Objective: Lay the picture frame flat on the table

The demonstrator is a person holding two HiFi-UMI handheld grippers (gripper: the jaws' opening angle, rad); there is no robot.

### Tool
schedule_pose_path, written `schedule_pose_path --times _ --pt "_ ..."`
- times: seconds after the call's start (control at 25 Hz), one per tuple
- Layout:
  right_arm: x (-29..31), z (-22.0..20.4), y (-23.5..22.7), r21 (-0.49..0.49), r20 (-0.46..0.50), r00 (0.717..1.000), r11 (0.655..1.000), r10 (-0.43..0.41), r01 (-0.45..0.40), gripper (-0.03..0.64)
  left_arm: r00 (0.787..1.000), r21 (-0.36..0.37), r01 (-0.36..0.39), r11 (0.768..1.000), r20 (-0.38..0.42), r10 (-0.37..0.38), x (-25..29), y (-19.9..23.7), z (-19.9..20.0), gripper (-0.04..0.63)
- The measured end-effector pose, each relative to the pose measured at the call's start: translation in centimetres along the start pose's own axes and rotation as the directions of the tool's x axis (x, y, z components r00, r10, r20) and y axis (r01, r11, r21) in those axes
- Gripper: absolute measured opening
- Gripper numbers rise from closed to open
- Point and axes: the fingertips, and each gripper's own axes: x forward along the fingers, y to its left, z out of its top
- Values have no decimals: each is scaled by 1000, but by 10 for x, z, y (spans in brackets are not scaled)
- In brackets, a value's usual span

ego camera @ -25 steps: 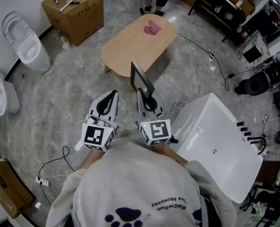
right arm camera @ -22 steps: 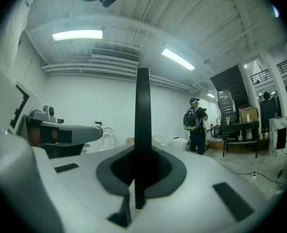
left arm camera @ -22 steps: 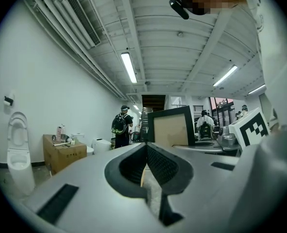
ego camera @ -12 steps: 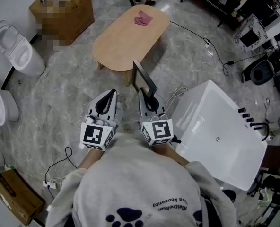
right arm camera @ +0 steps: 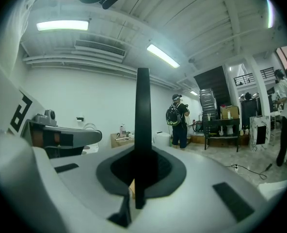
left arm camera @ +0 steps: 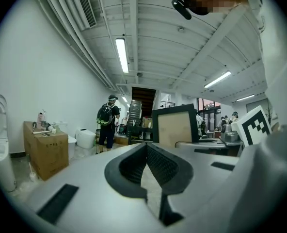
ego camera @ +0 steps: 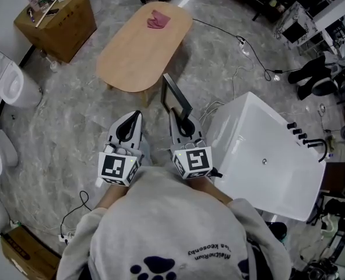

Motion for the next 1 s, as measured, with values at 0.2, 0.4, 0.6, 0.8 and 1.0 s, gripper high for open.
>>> schedule_pose_path --times 0.2,0.4,0.6,0.8,1.0 --pt "34 1 -14 -8 -13 1000 1000 -18 18 18 1000 -20 14 1000 -19 -15 30 25 -3 11" --pt "83 5 -29 -3 -27 999 999 -32 32 18 998 -18 47 999 -34 -47 73 55 5 11" --pt "133 13 -40 1 -25 998 998 -58 58 18 996 -6 81 997 -42 -81 114 93 15 11" --pt "172 19 -54 3 -20 994 994 -109 109 18 990 0 136 991 -45 -136 152 119 21 11" --pt "198 20 -68 8 -14 985 985 -174 174 18 979 11 198 980 -46 -197 187 139 24 11"
